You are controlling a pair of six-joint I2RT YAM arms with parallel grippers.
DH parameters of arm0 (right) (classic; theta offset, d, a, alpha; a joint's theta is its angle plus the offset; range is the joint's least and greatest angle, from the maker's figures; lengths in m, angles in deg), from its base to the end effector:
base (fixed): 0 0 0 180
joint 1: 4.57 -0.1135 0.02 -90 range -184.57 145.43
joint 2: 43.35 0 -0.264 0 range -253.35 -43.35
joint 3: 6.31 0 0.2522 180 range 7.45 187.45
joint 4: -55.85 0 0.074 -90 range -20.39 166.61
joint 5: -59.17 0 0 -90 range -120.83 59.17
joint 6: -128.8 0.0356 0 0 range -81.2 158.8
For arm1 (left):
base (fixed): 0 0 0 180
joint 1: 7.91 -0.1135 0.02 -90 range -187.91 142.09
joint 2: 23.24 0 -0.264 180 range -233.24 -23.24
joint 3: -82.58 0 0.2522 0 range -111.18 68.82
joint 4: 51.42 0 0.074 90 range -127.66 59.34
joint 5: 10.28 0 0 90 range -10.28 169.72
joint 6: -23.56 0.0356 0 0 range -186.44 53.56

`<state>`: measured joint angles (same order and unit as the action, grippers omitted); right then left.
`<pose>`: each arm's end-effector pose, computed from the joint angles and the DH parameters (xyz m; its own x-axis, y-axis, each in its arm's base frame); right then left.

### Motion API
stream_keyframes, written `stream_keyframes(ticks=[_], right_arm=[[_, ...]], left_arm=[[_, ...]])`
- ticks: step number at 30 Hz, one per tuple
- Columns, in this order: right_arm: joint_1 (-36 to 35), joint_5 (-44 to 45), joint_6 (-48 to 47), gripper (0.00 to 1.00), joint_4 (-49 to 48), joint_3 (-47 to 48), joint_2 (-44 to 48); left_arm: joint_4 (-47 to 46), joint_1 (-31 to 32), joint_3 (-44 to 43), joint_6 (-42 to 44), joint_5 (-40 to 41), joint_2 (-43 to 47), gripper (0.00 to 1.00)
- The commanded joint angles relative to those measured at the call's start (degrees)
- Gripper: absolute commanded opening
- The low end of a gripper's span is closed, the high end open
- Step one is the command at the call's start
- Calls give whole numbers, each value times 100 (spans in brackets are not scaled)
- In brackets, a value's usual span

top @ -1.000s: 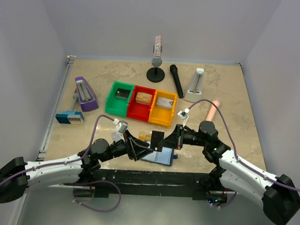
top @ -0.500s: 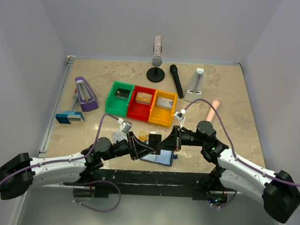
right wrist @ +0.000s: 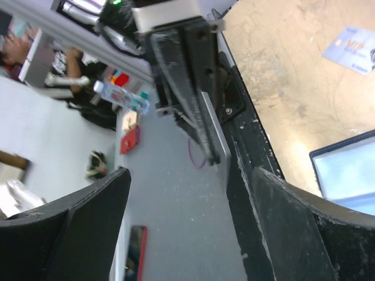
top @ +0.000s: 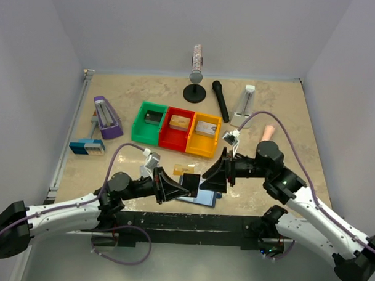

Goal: Take the credit cards out of the card holder
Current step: Place the credit card at the center of the board.

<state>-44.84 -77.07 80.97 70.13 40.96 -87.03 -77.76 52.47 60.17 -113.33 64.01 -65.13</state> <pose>0.1190 0.1345 0.2933 -0.7686 -0.0426 -0.6384 -0.6377 0.1316 0.7590 0.0750 -0.1514 0.2186 -0.6676 -0.2477 -0.7021 0.7058 0.0896 -0.7027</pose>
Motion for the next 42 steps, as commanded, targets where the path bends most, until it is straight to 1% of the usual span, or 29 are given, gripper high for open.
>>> stream_keyframes(ticks=[1,4,5,6,7,11,14,18,23,29,31,32,34,37,40,42], right_arm=[[-7,-210,-1622,90,2677,1295,194],[-7,-158,-2202,89,3593,1841,44],[-16,-36,-2300,87,3753,1956,0],[-7,-69,-2397,84,3902,2035,-61],[-16,-104,-2433,84,3939,2079,-70],[-42,-324,-2433,82,3895,2036,-123],[-112,-360,-2363,80,3790,1940,-184],[-384,-263,-2214,75,3526,1790,-290],[-631,-132,-2073,66,3254,1720,-439],[-763,-70,-1915,56,2990,1597,-580],[-798,0,-1819,51,2876,1527,-624],[-807,27,-1783,46,2806,1491,-641],[-824,45,-1713,40,2692,1430,-650],[-842,36,-1668,34,2603,1403,-642],[-851,-17,-1668,32,2594,1403,-659],[-859,-25,-1660,28,2594,1386,-659]], left_arm=[[1342,-140,-505,461,-1222,471,0],[1978,-141,-892,611,-2048,384,0],[2084,-141,-989,620,-2294,296,0],[2181,-141,-1094,629,-2662,174,0],[2356,-141,-1200,664,-2840,94,0],[3444,-141,-1832,1234,-3096,-240,0],[3894,-141,-2149,1525,-3167,-460,0],[3896,-141,-2378,1613,-3246,-776,0],[3816,-141,-2581,1631,-3334,-1075,0],[3843,-141,-2642,1692,-3273,-1093,0],[3851,-141,-2642,1692,-3264,-1093,0],[3851,-141,-2642,1692,-3255,-1076,0],[3851,-141,-2642,1692,-3237,-1076,0],[3851,-141,-2651,1719,-3211,-1058,0],[3851,-141,-2642,1719,-3219,-1058,0],[3851,-141,-2642,1727,-3202,-1058,0]])
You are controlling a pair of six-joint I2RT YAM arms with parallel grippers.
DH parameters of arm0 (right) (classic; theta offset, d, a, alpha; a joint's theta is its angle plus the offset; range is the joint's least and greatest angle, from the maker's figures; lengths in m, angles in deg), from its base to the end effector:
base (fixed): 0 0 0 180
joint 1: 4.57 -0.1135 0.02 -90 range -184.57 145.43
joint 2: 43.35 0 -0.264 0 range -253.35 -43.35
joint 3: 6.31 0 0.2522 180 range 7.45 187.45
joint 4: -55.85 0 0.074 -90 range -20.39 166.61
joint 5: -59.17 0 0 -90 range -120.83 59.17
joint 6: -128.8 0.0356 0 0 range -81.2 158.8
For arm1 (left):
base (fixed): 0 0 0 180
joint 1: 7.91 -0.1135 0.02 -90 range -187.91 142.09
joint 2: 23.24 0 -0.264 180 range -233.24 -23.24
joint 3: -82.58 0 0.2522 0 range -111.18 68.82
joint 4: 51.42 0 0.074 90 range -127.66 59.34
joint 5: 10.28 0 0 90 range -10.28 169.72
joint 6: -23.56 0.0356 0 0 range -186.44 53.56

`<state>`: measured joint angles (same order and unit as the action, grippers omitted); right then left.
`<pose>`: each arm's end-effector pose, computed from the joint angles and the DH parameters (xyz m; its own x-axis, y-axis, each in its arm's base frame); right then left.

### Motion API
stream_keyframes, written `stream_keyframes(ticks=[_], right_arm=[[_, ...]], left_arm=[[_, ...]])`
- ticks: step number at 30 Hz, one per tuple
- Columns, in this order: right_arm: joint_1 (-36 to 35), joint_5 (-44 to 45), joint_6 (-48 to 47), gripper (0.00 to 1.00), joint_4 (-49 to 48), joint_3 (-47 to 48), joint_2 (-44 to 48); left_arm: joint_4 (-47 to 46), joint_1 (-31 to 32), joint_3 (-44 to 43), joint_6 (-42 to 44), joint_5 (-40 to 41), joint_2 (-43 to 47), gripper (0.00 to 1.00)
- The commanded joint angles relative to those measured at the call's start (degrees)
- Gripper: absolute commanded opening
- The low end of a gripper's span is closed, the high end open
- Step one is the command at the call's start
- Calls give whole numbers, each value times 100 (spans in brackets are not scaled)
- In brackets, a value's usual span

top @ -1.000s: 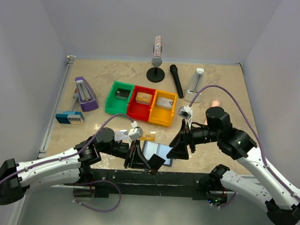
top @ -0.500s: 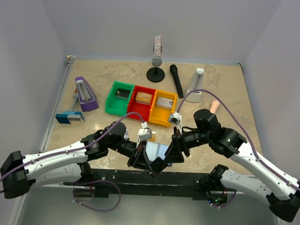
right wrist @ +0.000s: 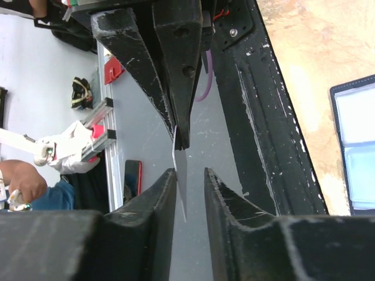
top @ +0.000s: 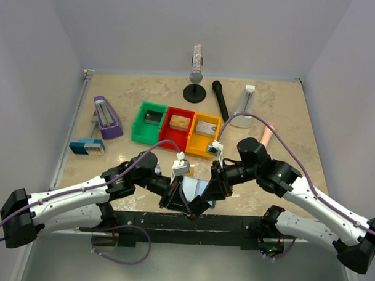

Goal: Take the credit cards out of the card holder
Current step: Place the credit card at the center of the board.

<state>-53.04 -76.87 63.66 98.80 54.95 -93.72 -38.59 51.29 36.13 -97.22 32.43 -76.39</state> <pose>0.1021 0.1539 0.3121 -0.7078 -0.3591 -0.6083 -0.6905 0.1703 0.7030 0.0823 -0.1892 0.2625 -0.6267 0.3734 -0.6840 0.7176 -0.0657 -0.6933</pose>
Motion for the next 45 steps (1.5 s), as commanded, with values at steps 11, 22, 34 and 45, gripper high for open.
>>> stream_keyframes(ticks=[11,22,34,45], right_arm=[[-101,-230,177,17,-423,-101,-26],[-84,339,379,0,-152,-119,185],[1550,2458,1205,0,-317,-927,10],[2025,3558,1995,0,-1749,-1463,-930]], left_arm=[[-48,-22,-212,152,9,111,0],[1066,-119,-387,450,1332,602,42],[2218,-655,887,-586,5730,4461,69],[2897,-664,1203,-1289,5968,5112,66]])
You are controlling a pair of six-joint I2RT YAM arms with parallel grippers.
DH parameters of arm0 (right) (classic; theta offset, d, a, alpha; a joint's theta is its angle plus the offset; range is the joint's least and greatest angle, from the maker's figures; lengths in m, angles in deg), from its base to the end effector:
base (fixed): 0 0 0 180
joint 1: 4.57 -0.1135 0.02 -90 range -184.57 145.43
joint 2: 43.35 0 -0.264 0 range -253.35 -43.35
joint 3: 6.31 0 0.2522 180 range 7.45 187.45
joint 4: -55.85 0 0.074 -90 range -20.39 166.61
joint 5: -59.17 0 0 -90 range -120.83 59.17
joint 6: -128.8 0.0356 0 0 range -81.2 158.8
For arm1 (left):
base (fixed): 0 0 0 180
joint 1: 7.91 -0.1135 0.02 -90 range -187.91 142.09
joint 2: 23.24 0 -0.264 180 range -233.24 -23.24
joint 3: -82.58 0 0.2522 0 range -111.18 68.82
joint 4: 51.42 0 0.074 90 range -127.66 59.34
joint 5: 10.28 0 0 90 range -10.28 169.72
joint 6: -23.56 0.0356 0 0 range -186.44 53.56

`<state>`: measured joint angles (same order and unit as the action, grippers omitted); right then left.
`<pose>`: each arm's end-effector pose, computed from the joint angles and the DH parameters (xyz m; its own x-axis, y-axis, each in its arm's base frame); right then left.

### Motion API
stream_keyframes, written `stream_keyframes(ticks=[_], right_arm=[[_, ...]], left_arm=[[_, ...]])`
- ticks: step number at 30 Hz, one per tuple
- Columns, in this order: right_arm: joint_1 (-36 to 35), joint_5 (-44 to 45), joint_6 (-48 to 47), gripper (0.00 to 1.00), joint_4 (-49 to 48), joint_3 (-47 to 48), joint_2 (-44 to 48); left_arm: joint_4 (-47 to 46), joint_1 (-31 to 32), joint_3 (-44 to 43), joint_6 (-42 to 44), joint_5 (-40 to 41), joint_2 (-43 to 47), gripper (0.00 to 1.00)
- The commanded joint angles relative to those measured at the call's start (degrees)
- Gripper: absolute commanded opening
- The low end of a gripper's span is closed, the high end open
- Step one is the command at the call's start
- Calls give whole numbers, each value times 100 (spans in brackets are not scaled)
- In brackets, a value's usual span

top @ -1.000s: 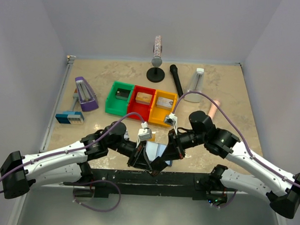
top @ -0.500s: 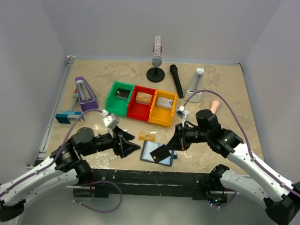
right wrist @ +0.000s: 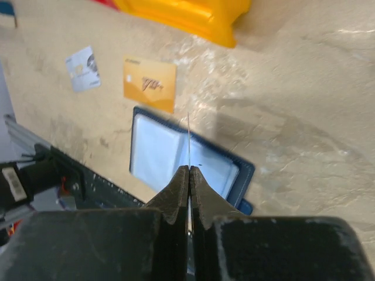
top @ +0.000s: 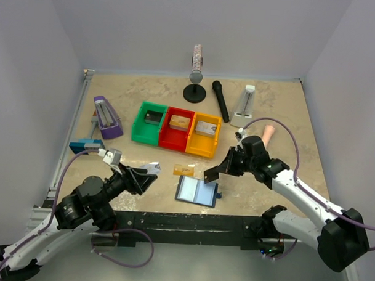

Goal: Take the credit cards out of the card holder
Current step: Place the credit card at the center of the board.

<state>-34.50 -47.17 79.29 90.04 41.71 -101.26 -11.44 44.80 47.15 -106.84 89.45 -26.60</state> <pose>0.1734 0.1114 0.2186 -0.8831 0.2105 -0.4193 -0.1059 0.7812 0.6153 0.0522 -0.0586 0.2479 -0.5060 -0.3900 -0.7694 0.4659 0.6271 -0.6242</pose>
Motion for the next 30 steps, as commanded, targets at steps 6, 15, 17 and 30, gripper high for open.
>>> stream_keyframes(ticks=[6,15,17,30], right_arm=[[427,851,460,0,-944,-52,-624],[541,790,442,0,-1207,-104,-1047],[550,738,381,0,-1234,-121,-1056],[611,553,231,11,-944,-60,-1056]], left_arm=[[340,-15,146,-433,459,107,66],[331,-15,155,-433,503,63,66],[314,-15,163,-425,485,81,66],[156,-15,251,-433,380,-95,67]])
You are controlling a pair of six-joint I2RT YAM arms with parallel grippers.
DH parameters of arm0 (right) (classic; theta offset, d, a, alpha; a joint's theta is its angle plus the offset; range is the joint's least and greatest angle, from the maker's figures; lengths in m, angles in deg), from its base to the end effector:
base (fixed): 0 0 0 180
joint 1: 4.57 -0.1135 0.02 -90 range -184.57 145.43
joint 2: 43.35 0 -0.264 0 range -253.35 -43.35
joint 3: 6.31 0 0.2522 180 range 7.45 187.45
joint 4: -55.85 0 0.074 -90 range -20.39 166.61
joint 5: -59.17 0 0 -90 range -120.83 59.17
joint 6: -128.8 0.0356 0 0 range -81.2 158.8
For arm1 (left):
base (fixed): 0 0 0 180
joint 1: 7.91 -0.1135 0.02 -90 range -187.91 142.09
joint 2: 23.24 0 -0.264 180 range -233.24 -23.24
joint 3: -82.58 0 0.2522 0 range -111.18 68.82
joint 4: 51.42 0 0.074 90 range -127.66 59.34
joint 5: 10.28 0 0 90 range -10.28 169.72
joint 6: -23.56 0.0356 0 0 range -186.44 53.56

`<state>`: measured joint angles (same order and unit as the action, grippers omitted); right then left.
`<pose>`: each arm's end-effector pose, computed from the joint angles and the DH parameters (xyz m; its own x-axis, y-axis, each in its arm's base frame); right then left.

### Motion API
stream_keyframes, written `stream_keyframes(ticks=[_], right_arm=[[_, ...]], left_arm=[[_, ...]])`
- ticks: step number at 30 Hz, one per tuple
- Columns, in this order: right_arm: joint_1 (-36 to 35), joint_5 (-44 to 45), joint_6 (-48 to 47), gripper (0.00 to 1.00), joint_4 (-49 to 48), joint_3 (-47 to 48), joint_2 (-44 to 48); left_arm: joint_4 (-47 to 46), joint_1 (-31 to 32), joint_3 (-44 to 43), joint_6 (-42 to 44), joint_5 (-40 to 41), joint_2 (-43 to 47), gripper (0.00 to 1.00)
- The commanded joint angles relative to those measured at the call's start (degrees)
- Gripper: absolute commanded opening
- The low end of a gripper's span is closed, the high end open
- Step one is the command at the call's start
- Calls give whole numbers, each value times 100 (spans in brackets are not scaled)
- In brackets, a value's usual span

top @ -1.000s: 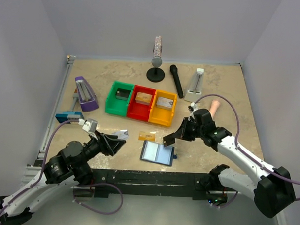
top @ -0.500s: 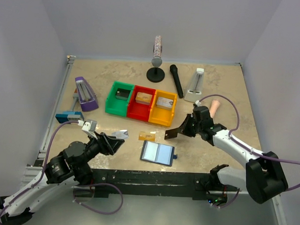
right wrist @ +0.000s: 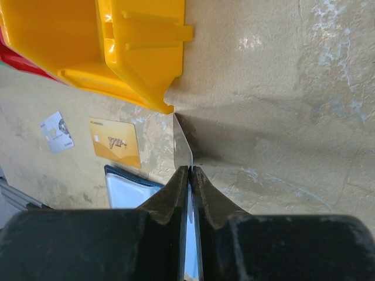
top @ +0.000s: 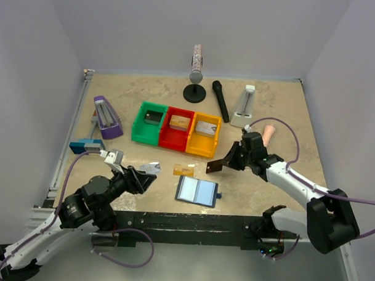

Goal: Take the credit cards out of the card holder
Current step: Place the credit card at the center of the board, then reset both arms

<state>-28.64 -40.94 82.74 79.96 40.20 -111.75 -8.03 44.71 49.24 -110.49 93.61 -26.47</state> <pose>0.2098 0.1006 0.1865 -0.8288 0.3780 -0.4126 0.0865 0.8150 0.5730 0.0555 -0.0586 0.2300 -0.5379 -0.4077 -0.7379 0.3555 0.6839 -0.6371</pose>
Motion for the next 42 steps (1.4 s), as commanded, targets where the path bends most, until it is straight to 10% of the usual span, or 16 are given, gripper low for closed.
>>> stream_keyframes(ticks=[1,9,22,33,42], right_arm=[[26,-88,-131,15,72,100,-15],[26,-167,-176,38,213,214,-68],[26,298,-745,45,985,214,1116],[-2275,2829,-1547,51,2709,303,3507],[-2426,2954,-1555,55,2692,152,3826]], left_arm=[[-177,-6,24,-94,-35,-117,67],[-168,3,32,-130,-53,-117,67],[200,-6,-108,-314,289,-275,69],[1695,-6,-960,-1737,1810,-1242,77],[2152,-6,-1005,-2336,1933,-1251,79]])
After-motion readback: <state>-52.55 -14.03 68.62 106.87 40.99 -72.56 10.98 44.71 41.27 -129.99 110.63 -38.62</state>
